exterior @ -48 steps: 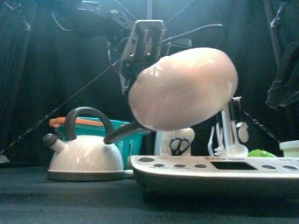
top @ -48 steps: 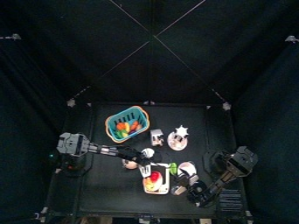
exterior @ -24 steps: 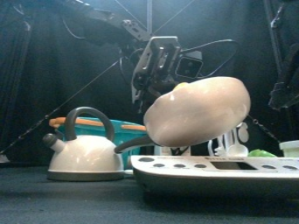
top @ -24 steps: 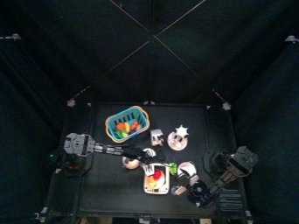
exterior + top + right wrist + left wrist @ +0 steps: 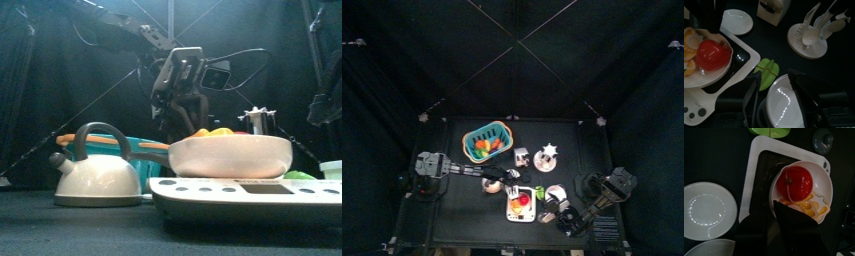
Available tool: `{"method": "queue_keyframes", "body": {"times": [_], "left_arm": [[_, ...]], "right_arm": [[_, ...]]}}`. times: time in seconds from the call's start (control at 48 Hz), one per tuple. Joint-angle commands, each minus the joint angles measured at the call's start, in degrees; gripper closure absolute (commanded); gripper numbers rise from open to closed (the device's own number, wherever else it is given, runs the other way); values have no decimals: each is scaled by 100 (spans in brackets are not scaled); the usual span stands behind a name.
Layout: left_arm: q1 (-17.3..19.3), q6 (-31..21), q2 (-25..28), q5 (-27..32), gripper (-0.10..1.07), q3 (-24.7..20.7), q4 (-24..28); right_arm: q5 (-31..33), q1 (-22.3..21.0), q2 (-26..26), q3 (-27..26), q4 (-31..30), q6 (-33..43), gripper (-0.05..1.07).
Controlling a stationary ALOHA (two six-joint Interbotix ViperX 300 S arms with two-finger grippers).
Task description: Place pan on stove
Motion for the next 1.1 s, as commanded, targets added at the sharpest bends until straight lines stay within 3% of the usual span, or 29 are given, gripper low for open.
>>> {"method": "queue_keyframes", "body": {"times": [0.0,0.458,0.708,1.083], "left_arm": [[79,9,-97,-26,39,-176,53],[176,9,-308,-79,39,-185,334],[158,18,-527,-606,39,-185,659],[158,18,-580,-932,39,-9,668]], "right_arm": [[35,18,-114,-35,-18,18,19],[35,18,-114,-44,-35,18,19],[26,18,-114,-44,-44,62,19],[18,9,-132,-88,-62,53,19]]}}
